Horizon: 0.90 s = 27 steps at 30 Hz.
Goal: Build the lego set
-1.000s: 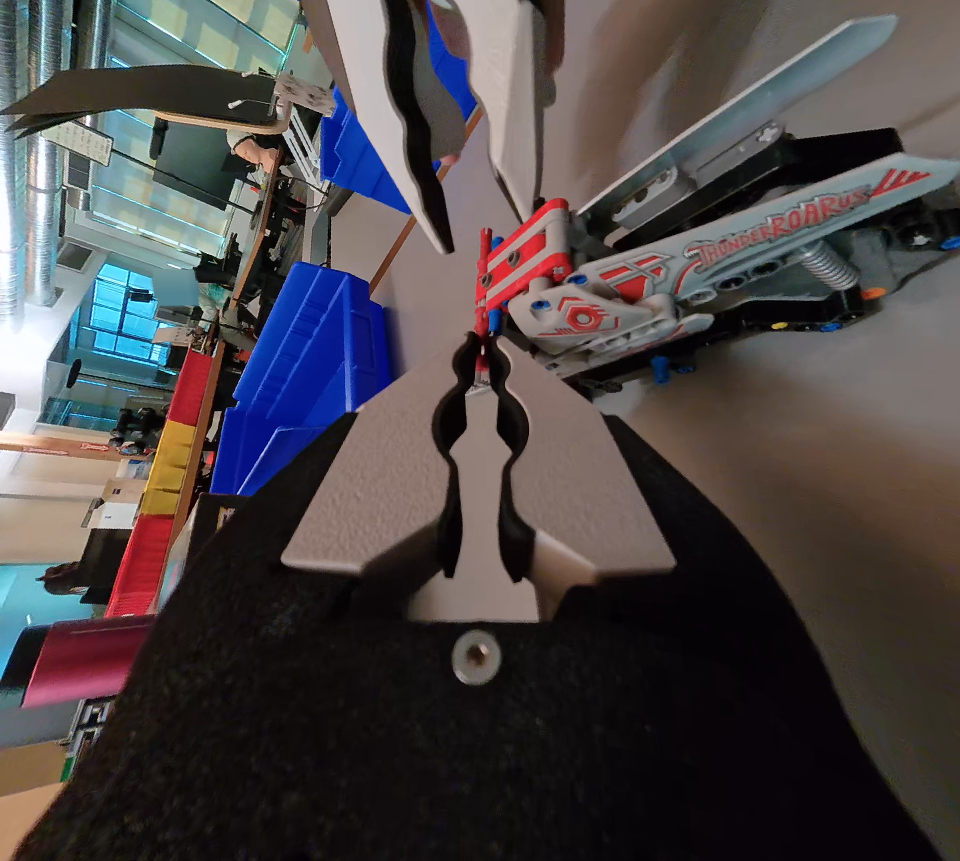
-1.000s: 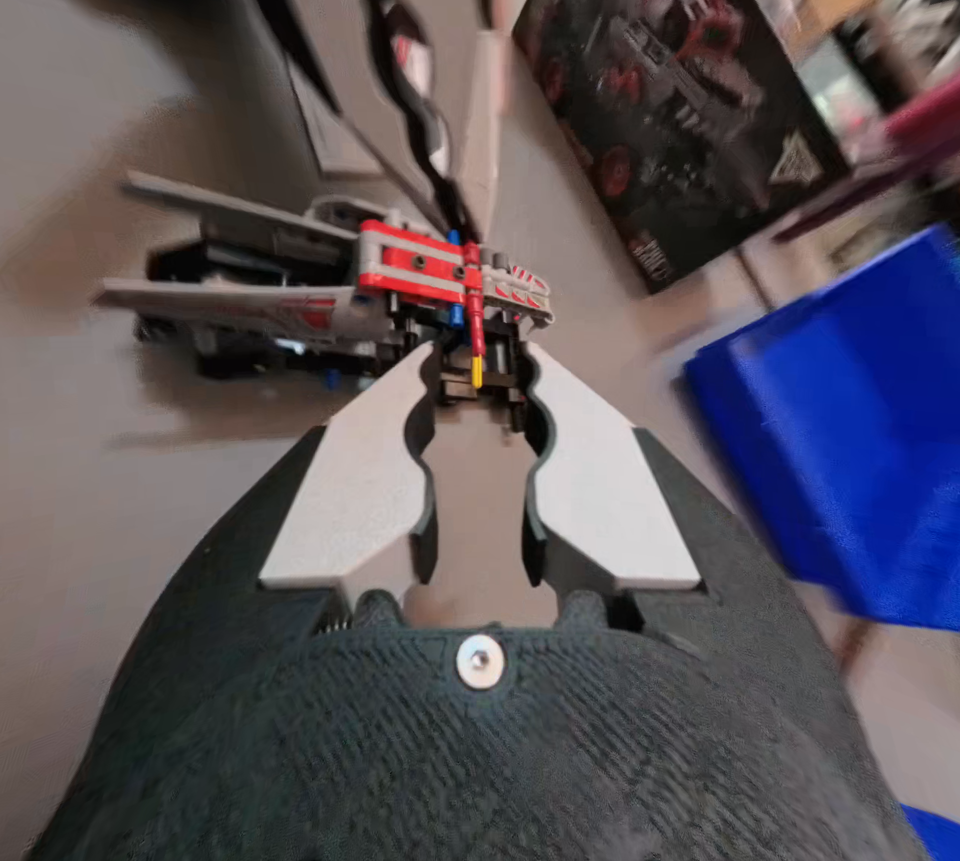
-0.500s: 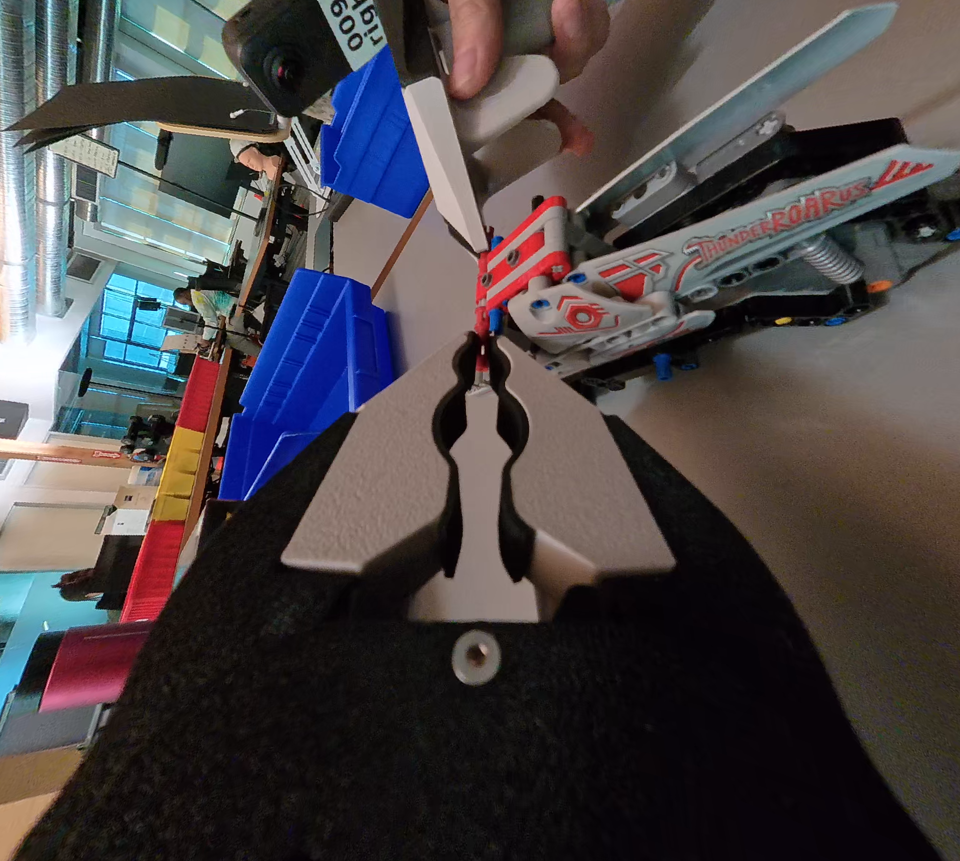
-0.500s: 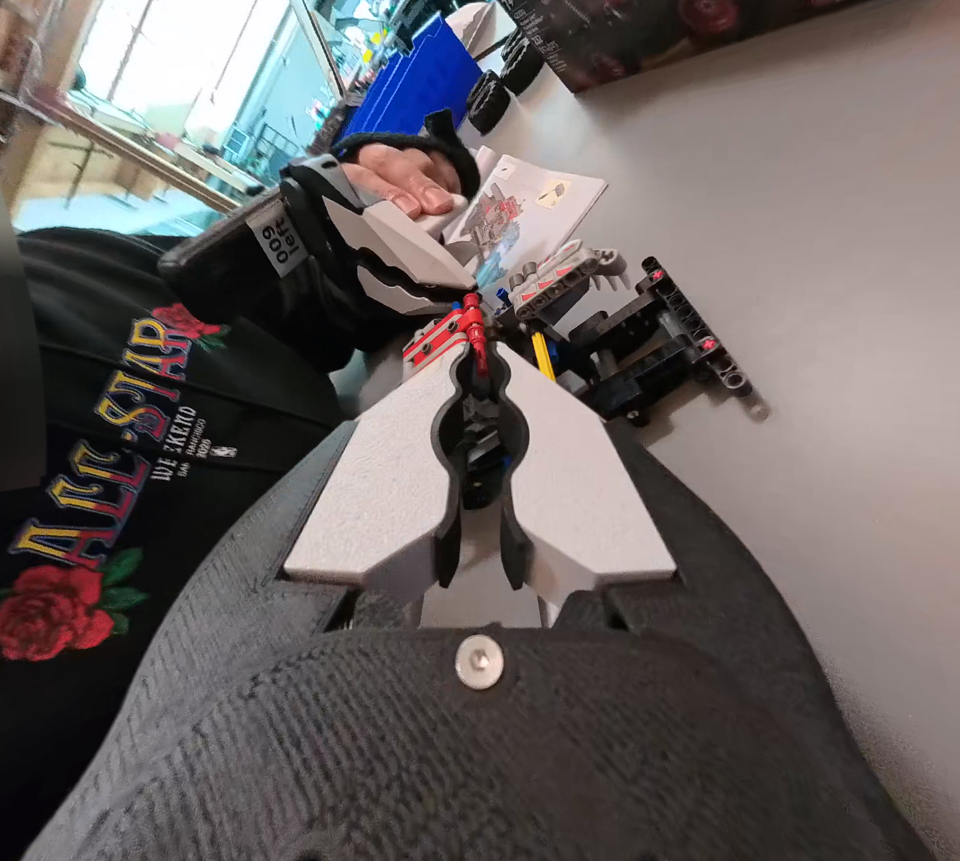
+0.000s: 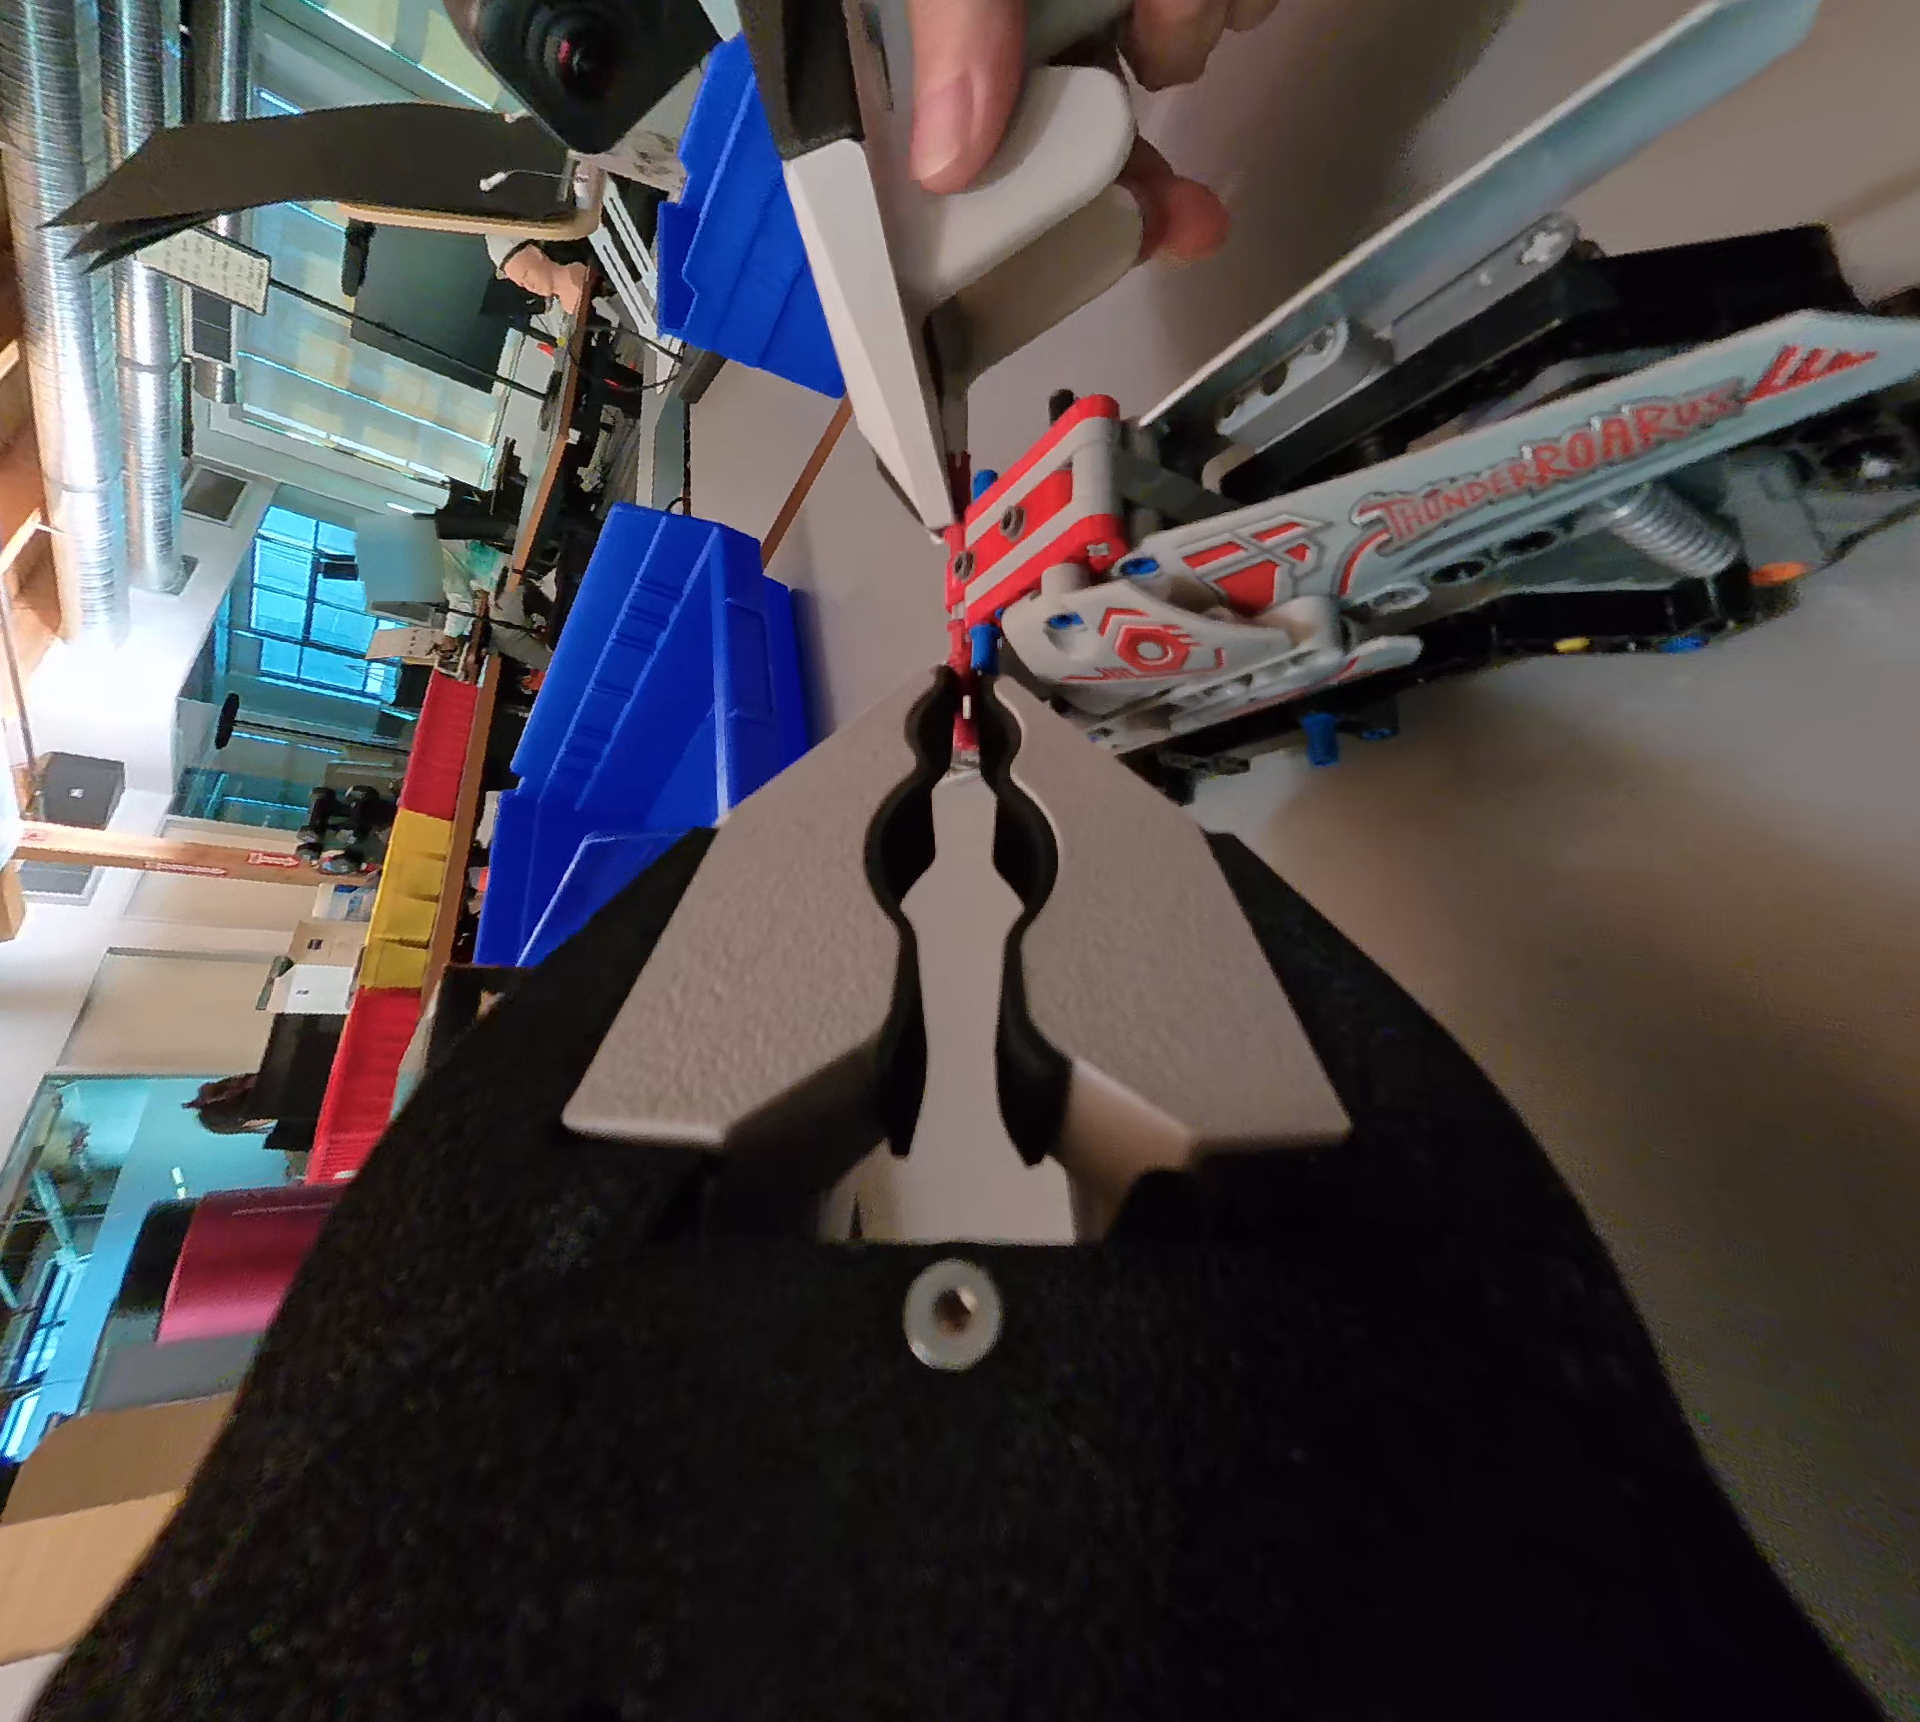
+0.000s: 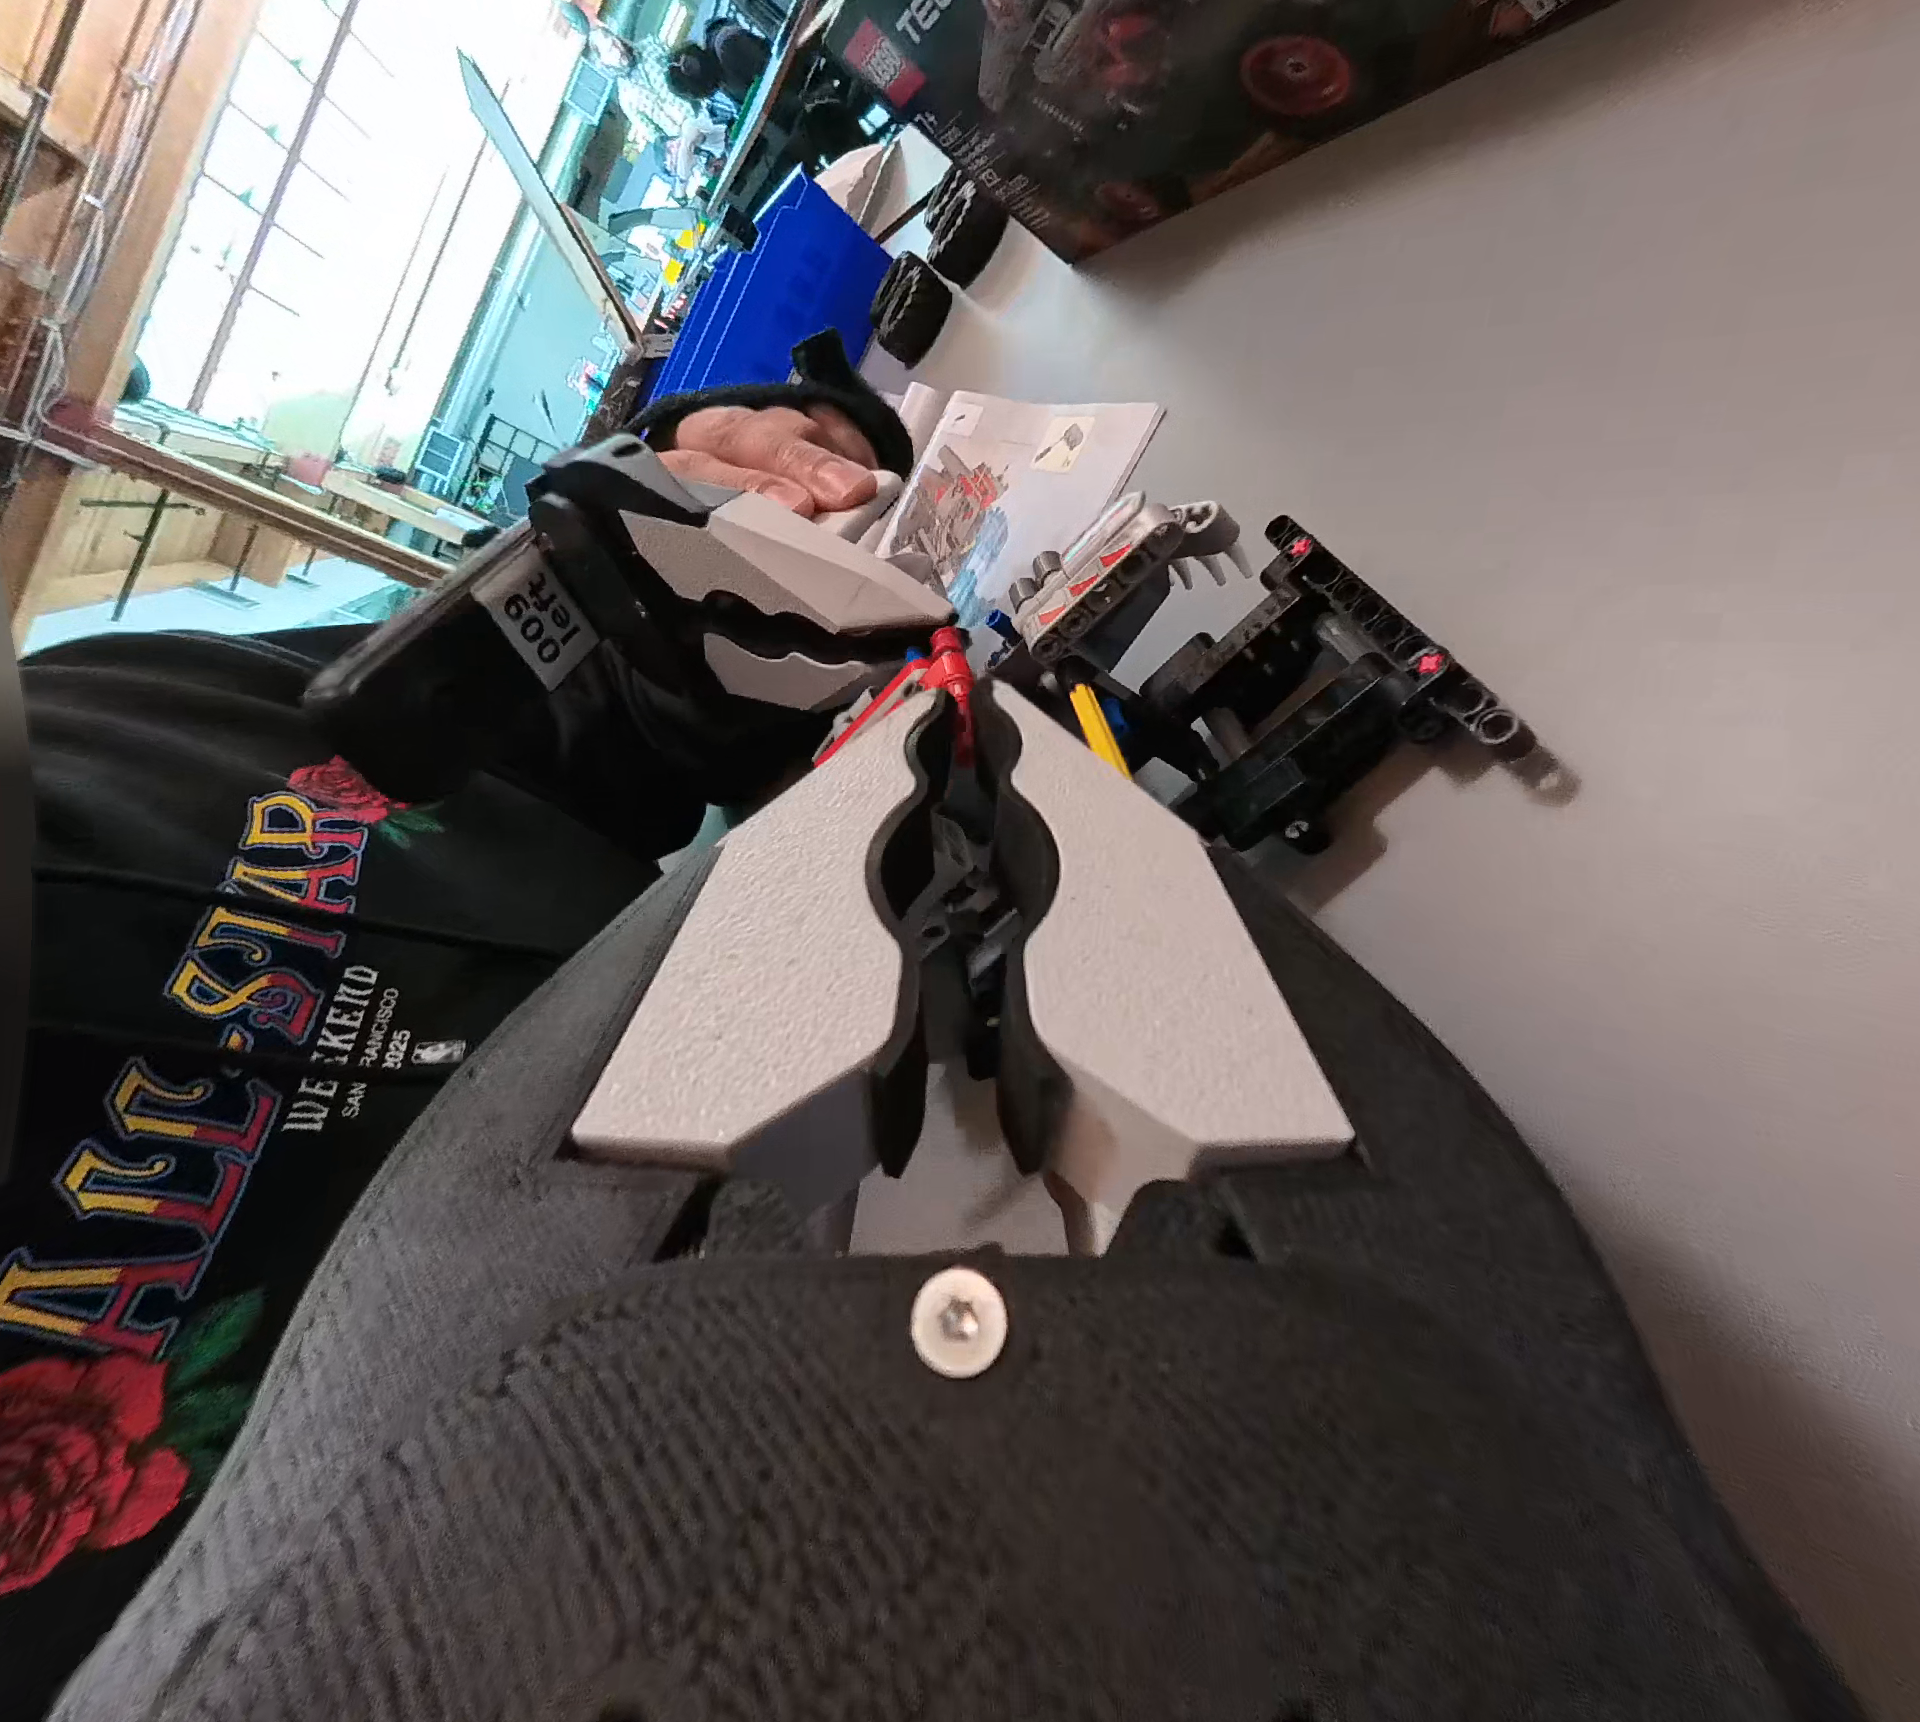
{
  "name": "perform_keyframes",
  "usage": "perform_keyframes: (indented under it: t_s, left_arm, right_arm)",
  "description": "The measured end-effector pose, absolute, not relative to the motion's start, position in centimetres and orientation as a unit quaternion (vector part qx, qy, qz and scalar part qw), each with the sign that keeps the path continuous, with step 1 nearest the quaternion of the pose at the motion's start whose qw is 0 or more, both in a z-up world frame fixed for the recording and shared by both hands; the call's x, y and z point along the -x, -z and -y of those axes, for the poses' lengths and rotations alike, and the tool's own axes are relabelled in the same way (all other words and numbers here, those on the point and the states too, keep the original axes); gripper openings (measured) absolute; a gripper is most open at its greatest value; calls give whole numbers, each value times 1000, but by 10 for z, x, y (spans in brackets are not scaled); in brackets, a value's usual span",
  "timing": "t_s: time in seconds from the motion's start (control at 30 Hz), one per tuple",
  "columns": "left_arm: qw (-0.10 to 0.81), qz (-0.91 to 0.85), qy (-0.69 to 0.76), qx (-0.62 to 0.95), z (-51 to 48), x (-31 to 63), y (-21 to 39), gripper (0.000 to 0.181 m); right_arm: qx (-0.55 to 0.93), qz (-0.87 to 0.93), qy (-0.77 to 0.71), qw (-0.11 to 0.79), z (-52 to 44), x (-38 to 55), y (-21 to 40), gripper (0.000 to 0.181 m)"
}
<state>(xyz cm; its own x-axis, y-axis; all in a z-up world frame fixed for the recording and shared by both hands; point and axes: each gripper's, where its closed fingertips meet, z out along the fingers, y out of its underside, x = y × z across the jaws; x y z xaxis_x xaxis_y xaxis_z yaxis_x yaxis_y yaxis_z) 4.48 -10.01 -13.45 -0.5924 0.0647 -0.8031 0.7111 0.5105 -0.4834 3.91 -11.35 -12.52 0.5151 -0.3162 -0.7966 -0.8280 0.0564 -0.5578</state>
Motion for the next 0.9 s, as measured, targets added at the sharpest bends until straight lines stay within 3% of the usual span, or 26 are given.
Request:
perform_keyframes:
  t_s: [0.1, 0.17, 0.37, 0.57, 0.77, 0.9]
  left_arm:
    - [315, -776, 474, -271, 116, -15, 134, 1]
    - [394, -765, 418, -290, 112, -23, 132, 2]
    - [374, -772, 451, -248, 102, -33, 123, 1]
    - [369, -766, 455, -264, 104, -25, 126, 5]
    - [380, -760, 453, -270, 101, -23, 122, 12]
    - [330, -775, 477, -252, 95, -20, 121, 13]
  right_arm:
    - [648, -421, -230, 591, 103, -37, 116, 0]
    - [675, -385, -247, 578, 85, -25, 111, 0]
    - [652, -436, -177, 595, 142, -43, 99, 0]
    - [638, -463, -207, 579, 146, -26, 114, 22]
    - [603, -464, -280, 585, 127, -25, 122, 15]
    - [603, -458, -296, 582, 124, -24, 126, 11]
